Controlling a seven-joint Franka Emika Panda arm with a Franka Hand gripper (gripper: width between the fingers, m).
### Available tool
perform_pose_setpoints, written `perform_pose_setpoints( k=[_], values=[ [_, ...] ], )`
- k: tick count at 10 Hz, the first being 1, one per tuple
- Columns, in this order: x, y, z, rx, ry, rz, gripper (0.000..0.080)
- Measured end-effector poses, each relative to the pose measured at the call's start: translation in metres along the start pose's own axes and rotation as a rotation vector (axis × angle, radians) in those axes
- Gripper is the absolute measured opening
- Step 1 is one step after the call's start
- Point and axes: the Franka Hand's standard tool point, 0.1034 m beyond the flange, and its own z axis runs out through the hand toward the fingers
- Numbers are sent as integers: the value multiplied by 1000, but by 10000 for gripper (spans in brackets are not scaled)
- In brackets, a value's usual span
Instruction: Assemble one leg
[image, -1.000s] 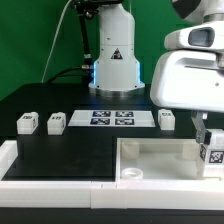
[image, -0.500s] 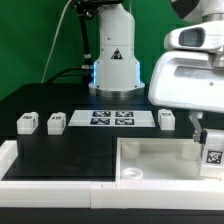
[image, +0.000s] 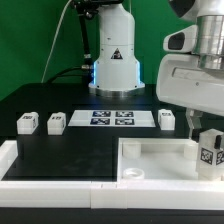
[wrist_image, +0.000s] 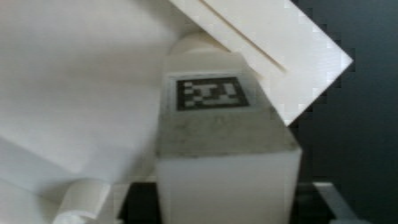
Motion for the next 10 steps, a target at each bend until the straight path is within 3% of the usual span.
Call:
perform_pose_setpoints(
  k=[3, 6, 8, 9, 10],
  values=[
    [2, 5, 0, -23, -11, 252, 297],
    [1, 5, 1, -27, -13, 225, 297],
    [-3, 6, 0, -36, -21, 23, 604],
    [-5, 5, -1, -42, -30, -118, 604],
    [-6, 2, -2, -15, -21, -188, 637]
  ],
)
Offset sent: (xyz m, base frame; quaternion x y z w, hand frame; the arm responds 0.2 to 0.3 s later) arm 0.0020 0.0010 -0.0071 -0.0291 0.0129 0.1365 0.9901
